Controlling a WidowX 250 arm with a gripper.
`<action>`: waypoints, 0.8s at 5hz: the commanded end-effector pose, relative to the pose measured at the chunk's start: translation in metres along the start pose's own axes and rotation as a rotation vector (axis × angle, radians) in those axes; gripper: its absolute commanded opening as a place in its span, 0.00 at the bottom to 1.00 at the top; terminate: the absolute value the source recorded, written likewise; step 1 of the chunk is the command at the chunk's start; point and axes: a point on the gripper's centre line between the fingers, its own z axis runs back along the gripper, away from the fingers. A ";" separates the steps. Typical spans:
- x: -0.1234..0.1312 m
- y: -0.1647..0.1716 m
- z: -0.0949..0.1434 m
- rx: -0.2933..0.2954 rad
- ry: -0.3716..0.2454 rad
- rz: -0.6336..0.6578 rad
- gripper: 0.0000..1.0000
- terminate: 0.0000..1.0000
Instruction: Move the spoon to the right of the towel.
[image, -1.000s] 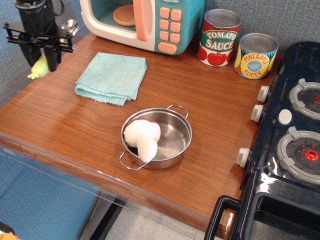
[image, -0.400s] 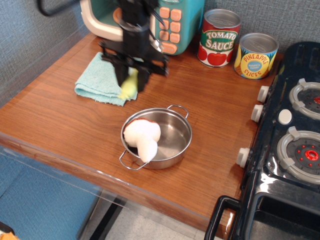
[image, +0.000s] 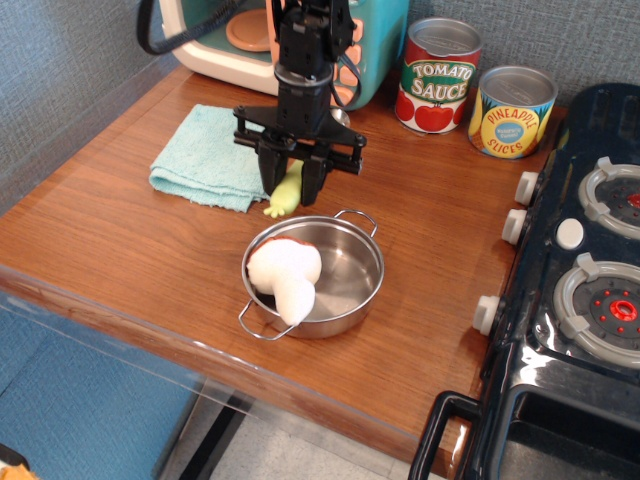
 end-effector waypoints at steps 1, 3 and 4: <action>0.009 0.000 0.015 -0.014 -0.044 -0.055 1.00 0.00; 0.000 0.005 0.046 -0.030 -0.123 -0.058 1.00 0.00; -0.002 0.010 0.055 -0.028 -0.143 -0.036 1.00 0.00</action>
